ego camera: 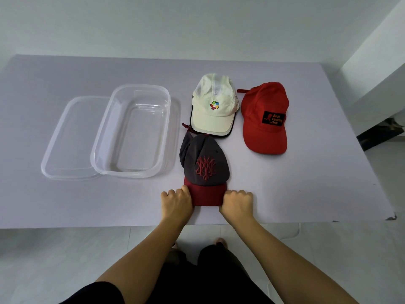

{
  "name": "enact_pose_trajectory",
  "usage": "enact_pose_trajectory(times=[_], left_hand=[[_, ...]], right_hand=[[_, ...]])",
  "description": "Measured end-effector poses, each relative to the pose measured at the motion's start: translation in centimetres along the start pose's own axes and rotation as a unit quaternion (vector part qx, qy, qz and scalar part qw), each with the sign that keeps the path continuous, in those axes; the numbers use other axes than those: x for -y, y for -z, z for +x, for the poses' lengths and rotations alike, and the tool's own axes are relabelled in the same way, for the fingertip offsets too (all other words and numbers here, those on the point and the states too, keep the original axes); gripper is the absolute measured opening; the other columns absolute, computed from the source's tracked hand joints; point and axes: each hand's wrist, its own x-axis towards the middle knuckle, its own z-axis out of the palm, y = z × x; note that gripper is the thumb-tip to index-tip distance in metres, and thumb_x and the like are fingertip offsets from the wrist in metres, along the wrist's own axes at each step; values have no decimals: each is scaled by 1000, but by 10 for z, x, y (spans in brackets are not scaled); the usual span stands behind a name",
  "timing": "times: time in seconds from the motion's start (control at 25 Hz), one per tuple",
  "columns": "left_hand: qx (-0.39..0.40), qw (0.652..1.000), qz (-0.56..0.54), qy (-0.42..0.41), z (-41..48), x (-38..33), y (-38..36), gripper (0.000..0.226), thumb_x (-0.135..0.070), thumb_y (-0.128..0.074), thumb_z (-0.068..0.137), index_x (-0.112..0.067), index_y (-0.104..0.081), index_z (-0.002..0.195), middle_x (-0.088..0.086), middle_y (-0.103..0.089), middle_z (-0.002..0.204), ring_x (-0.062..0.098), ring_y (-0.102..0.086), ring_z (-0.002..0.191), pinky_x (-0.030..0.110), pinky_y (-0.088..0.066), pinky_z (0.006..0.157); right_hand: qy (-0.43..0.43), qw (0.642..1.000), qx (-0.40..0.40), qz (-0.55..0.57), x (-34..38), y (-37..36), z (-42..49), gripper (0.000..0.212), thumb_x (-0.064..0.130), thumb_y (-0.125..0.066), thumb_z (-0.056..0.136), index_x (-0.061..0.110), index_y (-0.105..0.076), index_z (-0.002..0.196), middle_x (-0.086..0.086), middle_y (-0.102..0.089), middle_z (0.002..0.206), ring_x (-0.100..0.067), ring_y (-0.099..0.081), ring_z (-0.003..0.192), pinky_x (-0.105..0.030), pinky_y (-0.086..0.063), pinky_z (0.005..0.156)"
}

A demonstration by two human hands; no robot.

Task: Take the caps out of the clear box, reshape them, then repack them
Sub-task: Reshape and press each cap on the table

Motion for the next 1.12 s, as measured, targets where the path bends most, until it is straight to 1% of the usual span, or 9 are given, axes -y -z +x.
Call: enact_pose_trajectory(times=[0.08,0.16,0.32,0.52,0.64,0.84,0.96,1.04,1.12], left_hand=[[12,1000,-14,16,0,1,-1,15,-11,-68,67,-9,-54,66,6,-62,54,29,-61,48,27,-28,49],[19,997,-77,14,-2,-1,-4,13,-18,-45,89,-8,-53,88,10,-69,80,34,-66,75,32,-34,57],[-19,966,-258,-24,-8,-4,-10,43,-34,-27,81,-4,-55,97,16,-69,83,38,-62,74,30,-35,59],[-25,981,-191,-28,-8,5,-12,20,-26,-52,83,-6,-54,82,11,-66,63,34,-62,55,29,-38,49],[-19,990,-137,-4,-12,5,-11,31,-10,-79,58,-10,-48,61,2,-52,40,25,-50,30,20,-27,34],[-100,988,-114,17,-5,8,-5,31,-2,-77,52,-9,-48,59,1,-47,36,21,-44,25,16,-19,35],[-101,986,-130,25,3,9,-3,19,-5,-71,68,-7,-52,72,4,-57,49,27,-54,38,23,-31,39],[-54,951,-293,86,10,6,1,11,-1,-56,80,-6,-56,89,4,-64,72,31,-60,61,32,-44,54],[45,813,-561,147,14,0,10,27,11,-43,81,-7,-59,94,6,-62,81,28,-58,75,33,-52,66]], right_hand=[[-7,1000,6,14,-1,3,0,32,18,-83,31,12,-53,41,-4,-52,36,-23,-49,30,-18,-19,47],[21,998,6,57,-4,4,-2,15,21,-68,66,6,-63,66,-12,-68,63,-29,-63,55,-24,-25,49],[70,979,15,191,-1,5,-11,26,25,-48,89,6,-63,96,-14,-70,90,-32,-63,80,-26,-33,62],[29,988,-20,151,-2,-4,-16,29,30,-43,83,7,-61,84,-11,-69,73,-31,-65,64,-27,-35,53],[-22,989,-71,125,1,-8,-17,21,29,-63,70,8,-57,72,-7,-61,54,-30,-57,41,-25,-31,44],[-27,991,-109,73,-8,-2,-6,30,18,-81,52,11,-55,65,-2,-54,41,-21,-48,30,-22,-26,39],[-20,991,-114,64,-10,0,-3,31,17,-83,49,11,-54,59,-2,-52,38,-21,-46,28,-21,-25,40],[-29,990,-123,70,-13,0,-1,32,17,-83,50,10,-53,58,-1,-52,38,-22,-46,27,-21,-24,40],[-40,988,-127,74,-17,1,1,33,13,-84,48,10,-53,58,-2,-52,37,-22,-47,26,-21,-24,39]])
